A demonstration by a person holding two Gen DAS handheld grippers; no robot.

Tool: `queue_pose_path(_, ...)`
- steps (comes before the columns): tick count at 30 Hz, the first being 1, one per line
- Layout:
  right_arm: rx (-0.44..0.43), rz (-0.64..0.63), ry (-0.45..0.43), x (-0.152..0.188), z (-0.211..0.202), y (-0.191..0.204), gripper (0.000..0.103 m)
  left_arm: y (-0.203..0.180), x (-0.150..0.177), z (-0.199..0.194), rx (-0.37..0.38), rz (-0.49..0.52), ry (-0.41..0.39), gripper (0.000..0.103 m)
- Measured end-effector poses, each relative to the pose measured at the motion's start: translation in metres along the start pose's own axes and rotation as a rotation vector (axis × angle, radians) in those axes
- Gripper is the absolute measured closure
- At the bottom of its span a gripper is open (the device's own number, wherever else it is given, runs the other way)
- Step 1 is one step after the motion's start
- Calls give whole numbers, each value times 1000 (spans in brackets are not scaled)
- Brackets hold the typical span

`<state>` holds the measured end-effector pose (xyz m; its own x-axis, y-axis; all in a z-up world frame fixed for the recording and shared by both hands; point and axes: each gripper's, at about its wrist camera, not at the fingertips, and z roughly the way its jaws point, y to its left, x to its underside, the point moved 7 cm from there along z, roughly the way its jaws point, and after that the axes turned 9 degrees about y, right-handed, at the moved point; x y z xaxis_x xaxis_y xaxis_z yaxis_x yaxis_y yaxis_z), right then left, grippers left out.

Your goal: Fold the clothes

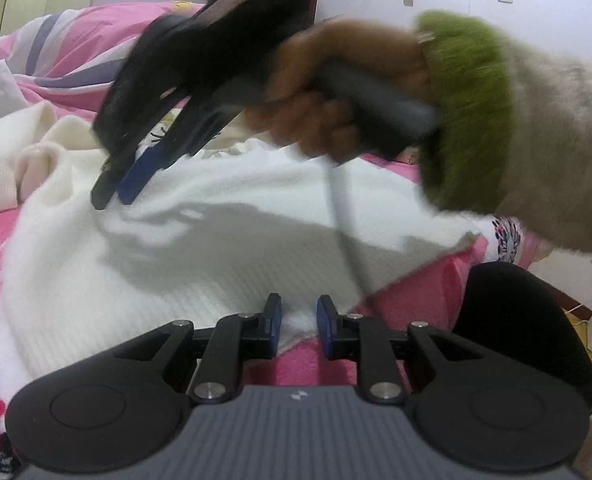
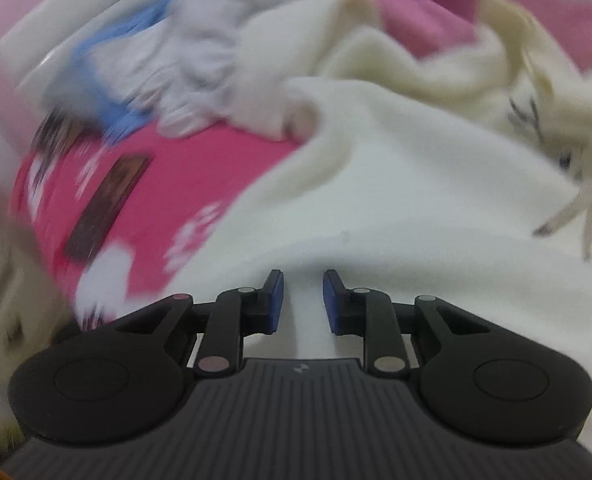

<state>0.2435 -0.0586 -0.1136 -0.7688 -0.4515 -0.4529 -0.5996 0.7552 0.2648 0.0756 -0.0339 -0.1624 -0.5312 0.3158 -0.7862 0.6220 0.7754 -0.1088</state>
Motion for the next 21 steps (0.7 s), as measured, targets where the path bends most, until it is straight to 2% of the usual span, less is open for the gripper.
queue_pose_path(3, -86, -160, 139, 34, -5, 29, 78, -1, 1, 0, 2, 1, -2, 82)
queue_pose_path(4, -96, -199, 173, 41, 3, 37, 77, -1, 1, 0, 0, 2, -1, 81)
queue_pose_path(5, -70, -223, 179, 41, 16, 43, 76, -1, 0, 0, -3, 4, 0, 80)
queue_pose_path(7, -91, -187, 128, 23, 31, 47, 75, -2, -1, -1, -12, 14, 4, 79)
queue_pose_path(9, -129, -87, 45, 0, 29, 40, 76, -4, -2, -1, -15, 15, 6, 79)
queue_pose_path(12, -139, 12, -46, -5, -6, 27, 75, -5, -3, -9, -18, 12, 3, 79)
queue_pose_path(17, -35, 66, -149, 43, -81, -7, 75, -7, -4, -36, -54, 21, -9, 76)
queue_pose_path(21, 43, 119, -149, 80, -89, -33, 75, 9, -7, -54, -148, -14, -1, 71)
